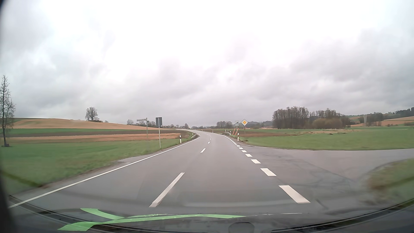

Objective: Follow the waypoints while adhering to traffic rules and regulations

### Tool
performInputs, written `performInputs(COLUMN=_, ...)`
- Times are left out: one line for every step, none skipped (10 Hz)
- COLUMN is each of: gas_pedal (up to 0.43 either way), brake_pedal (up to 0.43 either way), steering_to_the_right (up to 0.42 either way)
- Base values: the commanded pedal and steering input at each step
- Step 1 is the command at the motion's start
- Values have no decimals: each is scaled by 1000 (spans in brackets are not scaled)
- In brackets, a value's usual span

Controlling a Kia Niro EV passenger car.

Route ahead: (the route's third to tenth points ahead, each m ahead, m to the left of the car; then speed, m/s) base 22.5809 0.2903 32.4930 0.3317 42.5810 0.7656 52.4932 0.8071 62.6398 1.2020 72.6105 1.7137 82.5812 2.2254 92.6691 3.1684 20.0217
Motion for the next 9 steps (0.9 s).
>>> performInputs(gas_pedal=220, brake_pedal=0, steering_to_the_right=1)
performInputs(gas_pedal=220, brake_pedal=0, steering_to_the_right=0)
performInputs(gas_pedal=220, brake_pedal=0, steering_to_the_right=0)
performInputs(gas_pedal=220, brake_pedal=0, steering_to_the_right=-2)
performInputs(gas_pedal=220, brake_pedal=0, steering_to_the_right=-2)
performInputs(gas_pedal=220, brake_pedal=0, steering_to_the_right=-2)
performInputs(gas_pedal=228, brake_pedal=0, steering_to_the_right=-4)
performInputs(gas_pedal=228, brake_pedal=0, steering_to_the_right=-4)
performInputs(gas_pedal=228, brake_pedal=0, steering_to_the_right=-5)
